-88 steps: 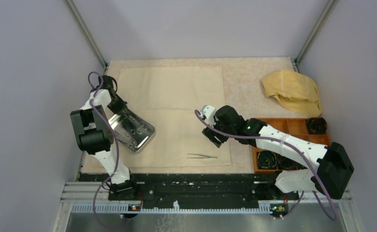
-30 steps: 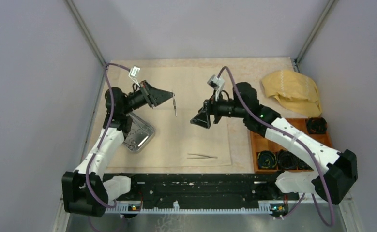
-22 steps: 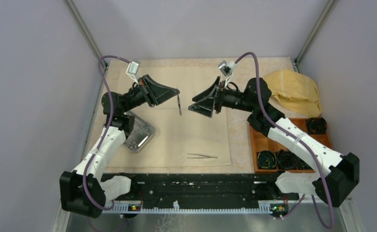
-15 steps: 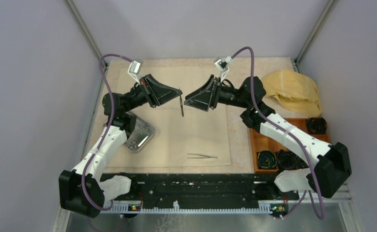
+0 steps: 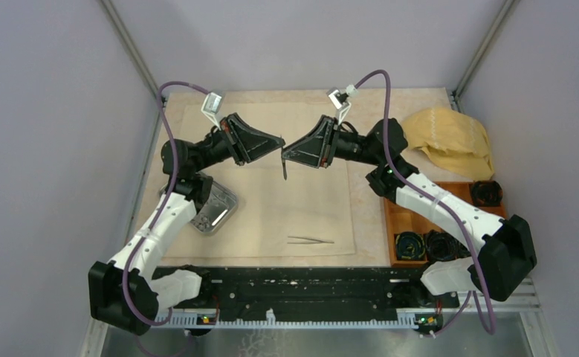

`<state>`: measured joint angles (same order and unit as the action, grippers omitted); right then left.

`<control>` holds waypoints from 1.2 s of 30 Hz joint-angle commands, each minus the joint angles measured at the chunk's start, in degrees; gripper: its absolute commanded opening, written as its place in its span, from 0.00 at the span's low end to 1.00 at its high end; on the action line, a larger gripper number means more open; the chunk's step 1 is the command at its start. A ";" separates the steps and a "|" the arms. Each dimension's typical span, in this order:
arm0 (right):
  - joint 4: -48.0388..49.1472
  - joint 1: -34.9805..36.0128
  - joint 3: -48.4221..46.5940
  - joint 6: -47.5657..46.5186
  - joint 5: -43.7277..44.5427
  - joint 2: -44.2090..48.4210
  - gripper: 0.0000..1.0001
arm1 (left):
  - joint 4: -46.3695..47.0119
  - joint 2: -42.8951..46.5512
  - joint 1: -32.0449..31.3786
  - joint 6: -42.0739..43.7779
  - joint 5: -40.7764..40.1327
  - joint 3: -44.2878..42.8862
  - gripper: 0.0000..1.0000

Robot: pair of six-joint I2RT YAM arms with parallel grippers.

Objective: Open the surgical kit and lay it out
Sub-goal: Place the medical item in the surgical kit.

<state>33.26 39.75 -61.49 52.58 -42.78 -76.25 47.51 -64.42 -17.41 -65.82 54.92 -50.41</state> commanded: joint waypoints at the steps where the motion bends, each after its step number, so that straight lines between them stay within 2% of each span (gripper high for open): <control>1: 1.55 0.59 -0.48 -0.87 -0.66 -0.09 0.24 | 1.20 0.35 -0.56 2.96 -1.23 -2.78 0.00; 3: 1.70 0.55 -0.48 -0.90 -0.72 -0.04 0.17 | 0.62 0.36 -0.68 3.31 -1.24 -3.01 0.00; 7: 3.47 0.58 -0.18 -0.36 -1.42 -0.13 0.11 | -0.51 0.60 -0.94 3.98 -1.46 -3.11 0.00; 10: 5.69 0.56 0.68 0.39 -1.95 0.13 0.00 | -1.58 0.85 -0.96 4.87 -1.77 -3.24 0.00; 16: 11.83 0.57 3.32 2.94 -1.49 0.24 0.00 | -6.70 1.99 -1.04 8.10 -4.00 -3.94 0.00; 20: 12.29 0.40 3.76 3.70 -1.23 0.04 0.00 | -7.42 2.93 -0.96 8.03 -5.41 -2.94 0.40; 21: 12.54 0.34 3.95 3.90 -1.21 0.05 0.00 | -7.86 3.26 -0.96 8.26 -5.69 -2.67 0.46; 24: 14.38 -0.19 5.39 5.07 -1.10 0.42 0.00 | -10.96 4.62 -0.87 10.37 -6.96 -2.80 0.56; 27: 16.13 -1.08 7.08 6.64 -1.03 0.78 0.00 | -13.24 5.17 -0.60 11.82 -7.52 -3.36 0.61; 32: 16.63 -2.33 8.52 6.96 -3.13 0.83 0.00 | -14.10 4.80 -0.17 12.20 -7.28 -4.66 0.57; 36: 15.71 -2.84 8.29 6.97 -4.61 0.24 0.00 | -13.80 3.39 0.00 11.02 -5.83 -5.73 0.61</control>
<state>47.99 38.30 -53.65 59.68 -43.77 -76.23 29.47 -61.41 -18.37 -54.26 50.11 -51.92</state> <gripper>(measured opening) 0.022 0.609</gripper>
